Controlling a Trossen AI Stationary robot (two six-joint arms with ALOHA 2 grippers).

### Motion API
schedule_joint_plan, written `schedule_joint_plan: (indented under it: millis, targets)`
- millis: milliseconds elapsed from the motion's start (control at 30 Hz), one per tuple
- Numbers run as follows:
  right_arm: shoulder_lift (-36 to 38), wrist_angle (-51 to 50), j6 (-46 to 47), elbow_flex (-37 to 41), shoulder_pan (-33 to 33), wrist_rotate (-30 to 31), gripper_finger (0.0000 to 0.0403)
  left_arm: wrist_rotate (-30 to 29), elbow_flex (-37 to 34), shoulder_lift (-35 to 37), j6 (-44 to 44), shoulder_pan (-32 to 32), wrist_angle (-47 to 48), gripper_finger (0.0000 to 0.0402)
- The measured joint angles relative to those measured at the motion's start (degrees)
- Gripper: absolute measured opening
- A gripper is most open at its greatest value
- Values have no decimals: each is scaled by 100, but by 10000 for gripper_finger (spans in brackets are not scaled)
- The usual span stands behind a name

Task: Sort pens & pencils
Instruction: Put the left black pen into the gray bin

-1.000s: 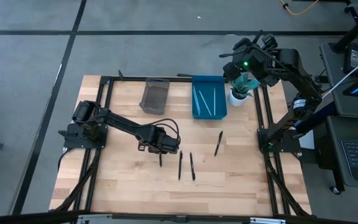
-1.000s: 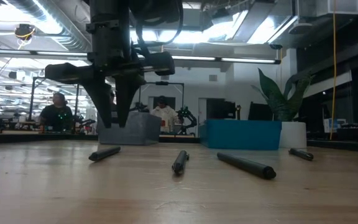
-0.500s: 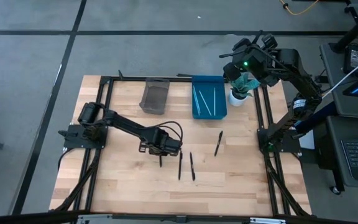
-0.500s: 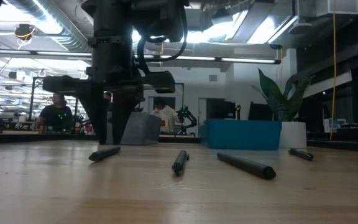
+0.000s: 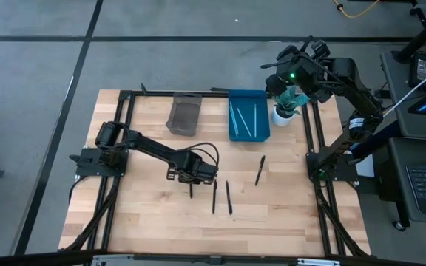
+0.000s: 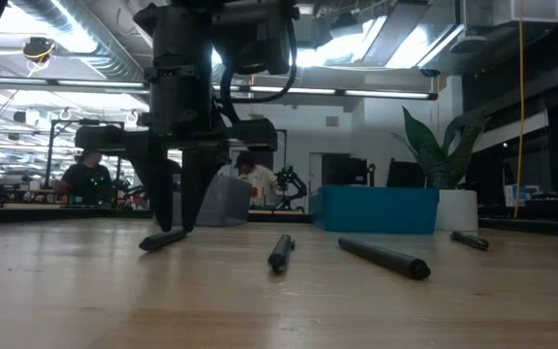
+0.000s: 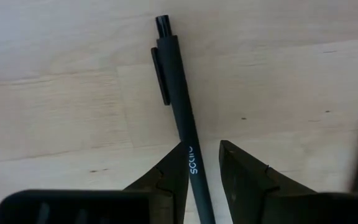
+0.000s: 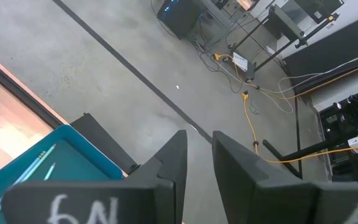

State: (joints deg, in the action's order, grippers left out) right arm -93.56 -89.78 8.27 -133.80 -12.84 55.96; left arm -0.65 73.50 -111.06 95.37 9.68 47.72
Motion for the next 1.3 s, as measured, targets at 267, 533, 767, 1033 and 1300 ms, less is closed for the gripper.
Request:
schedule_joint_plan:
  millis: [267, 533, 767, 1033, 1300]
  targets:
    - [0, 3, -92, -2, -2, -2, 78, 36, 6, -49, -2, -8, 15, 84]
    - [-2, 18, -109, -2, -1, -4, 78, 38, -15, -91, 50, -6, 118, 84]
    - [-2, 23, -109, -2, -2, -5, 78, 25, -24, -99, 50, -3, 136, 85]
    - [-2, 42, -109, -2, -1, -4, 78, 20, -22, -97, 11, -3, 149, 85]
    - [-2, 42, -109, -2, -1, -4, 78, 18, -22, -95, 4, -3, 125, 77]
